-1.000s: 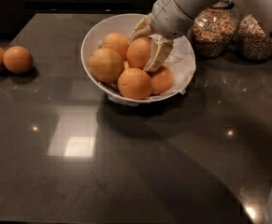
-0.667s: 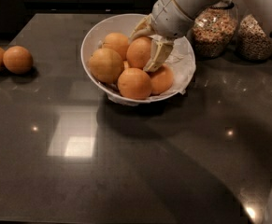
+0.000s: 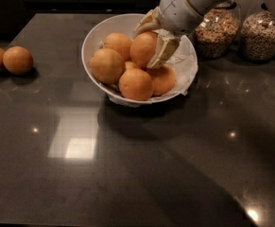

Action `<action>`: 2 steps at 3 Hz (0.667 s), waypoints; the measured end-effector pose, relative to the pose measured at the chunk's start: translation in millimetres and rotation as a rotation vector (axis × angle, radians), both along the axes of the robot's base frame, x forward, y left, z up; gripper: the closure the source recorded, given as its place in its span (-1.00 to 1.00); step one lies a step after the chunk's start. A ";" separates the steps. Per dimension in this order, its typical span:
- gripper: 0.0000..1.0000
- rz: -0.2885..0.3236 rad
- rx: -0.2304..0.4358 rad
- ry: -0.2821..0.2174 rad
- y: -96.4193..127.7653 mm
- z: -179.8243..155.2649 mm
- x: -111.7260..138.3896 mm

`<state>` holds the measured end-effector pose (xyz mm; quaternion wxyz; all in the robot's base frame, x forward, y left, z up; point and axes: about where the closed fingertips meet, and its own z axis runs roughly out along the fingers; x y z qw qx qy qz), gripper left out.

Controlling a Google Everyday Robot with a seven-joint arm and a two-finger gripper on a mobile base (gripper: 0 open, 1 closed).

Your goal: Pick orange from white bowl

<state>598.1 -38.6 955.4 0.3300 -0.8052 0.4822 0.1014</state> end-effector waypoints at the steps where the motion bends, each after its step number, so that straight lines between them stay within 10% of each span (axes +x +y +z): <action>1: 1.00 -0.018 0.059 -0.081 -10.0 31.5 -8.4; 2: 1.00 -0.047 0.124 -0.127 -24.2 53.1 -17.2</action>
Offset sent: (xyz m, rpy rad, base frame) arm -0.0290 -0.0494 0.0828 0.2041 -0.1865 -0.0933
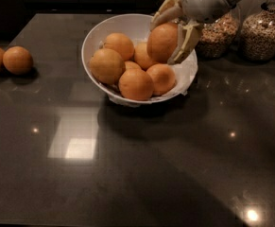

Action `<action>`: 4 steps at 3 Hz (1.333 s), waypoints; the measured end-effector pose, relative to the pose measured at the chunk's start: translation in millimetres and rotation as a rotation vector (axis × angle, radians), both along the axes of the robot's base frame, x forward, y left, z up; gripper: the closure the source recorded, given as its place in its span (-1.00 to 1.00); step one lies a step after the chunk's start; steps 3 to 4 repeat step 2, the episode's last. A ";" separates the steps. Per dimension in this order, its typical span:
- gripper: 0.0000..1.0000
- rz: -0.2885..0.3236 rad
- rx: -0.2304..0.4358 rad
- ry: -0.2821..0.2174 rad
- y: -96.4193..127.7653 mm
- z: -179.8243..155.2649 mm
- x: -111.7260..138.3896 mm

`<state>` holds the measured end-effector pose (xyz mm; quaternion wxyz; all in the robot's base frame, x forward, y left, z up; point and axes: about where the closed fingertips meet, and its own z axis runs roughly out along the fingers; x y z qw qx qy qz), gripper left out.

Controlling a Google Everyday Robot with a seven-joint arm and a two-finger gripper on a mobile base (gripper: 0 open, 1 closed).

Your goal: Pick orange from white bowl

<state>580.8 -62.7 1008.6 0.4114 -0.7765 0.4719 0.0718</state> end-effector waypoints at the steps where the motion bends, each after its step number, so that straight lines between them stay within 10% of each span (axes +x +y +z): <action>1: 1.00 -0.046 0.075 0.018 -15.1 9.3 -7.1; 4: 1.00 -0.048 0.080 0.019 -16.4 10.0 -7.9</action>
Offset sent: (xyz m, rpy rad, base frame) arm -0.0059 -0.0126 0.0077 0.0630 0.0144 -0.0382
